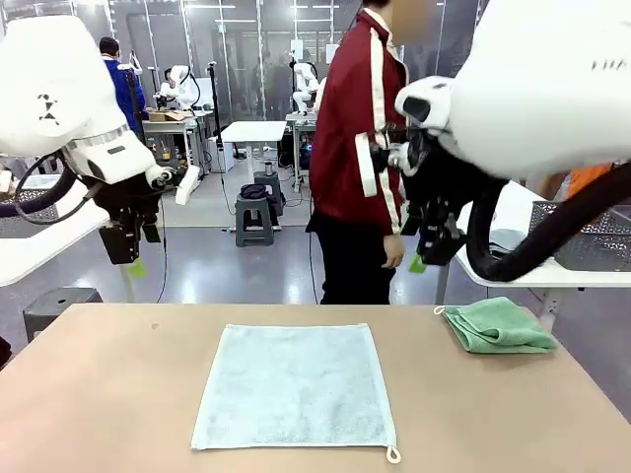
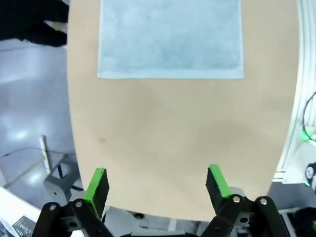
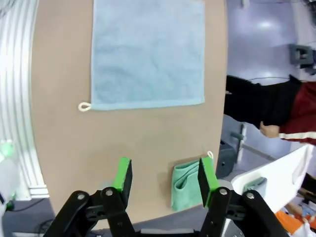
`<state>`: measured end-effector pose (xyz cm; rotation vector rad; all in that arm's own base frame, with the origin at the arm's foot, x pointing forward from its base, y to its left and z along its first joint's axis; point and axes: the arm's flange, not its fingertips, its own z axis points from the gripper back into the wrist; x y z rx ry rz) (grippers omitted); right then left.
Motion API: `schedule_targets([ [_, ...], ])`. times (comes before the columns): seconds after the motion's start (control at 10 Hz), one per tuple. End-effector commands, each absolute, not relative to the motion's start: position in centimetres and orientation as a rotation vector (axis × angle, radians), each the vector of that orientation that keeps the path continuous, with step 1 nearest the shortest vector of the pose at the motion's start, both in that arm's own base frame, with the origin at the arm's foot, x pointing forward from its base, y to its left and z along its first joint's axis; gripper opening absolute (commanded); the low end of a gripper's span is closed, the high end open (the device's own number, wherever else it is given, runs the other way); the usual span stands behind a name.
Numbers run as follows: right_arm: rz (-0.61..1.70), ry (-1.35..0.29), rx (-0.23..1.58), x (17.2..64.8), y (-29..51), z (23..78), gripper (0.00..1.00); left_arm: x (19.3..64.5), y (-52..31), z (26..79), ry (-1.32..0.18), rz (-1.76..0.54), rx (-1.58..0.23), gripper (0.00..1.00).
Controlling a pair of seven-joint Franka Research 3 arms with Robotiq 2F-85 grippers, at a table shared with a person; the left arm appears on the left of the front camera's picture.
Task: Fold the towels and place them in the basket.
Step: When a person lays out a Towel with hook on the table, fold it in half twice.
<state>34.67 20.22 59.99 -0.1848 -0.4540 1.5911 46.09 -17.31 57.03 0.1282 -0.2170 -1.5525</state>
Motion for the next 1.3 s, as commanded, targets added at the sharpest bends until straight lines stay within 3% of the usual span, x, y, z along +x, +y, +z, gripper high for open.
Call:
schedule_targets([
  [0.0,1.687,-0.318,-0.227,35.7,20.2,58.3,0.68,45.3,-18.4,57.6,-0.168,-1.513,0.168,1.0],
  [0.4,1.744,-0.11,-0.257,36.7,21.8,55.1,0.68,43.2,-16.7,55.6,-0.245,-1.503,0.164,1.0],
  [1.0,1.645,-0.109,-0.205,38.3,23.2,54.6,0.68,40.1,-17.8,52.7,-0.192,-1.597,0.165,1.0],
  [1.2,1.707,-0.1,-0.224,38.1,22.5,54.5,0.68,40.8,-18.1,53.0,-0.179,-1.56,0.146,1.0],
])
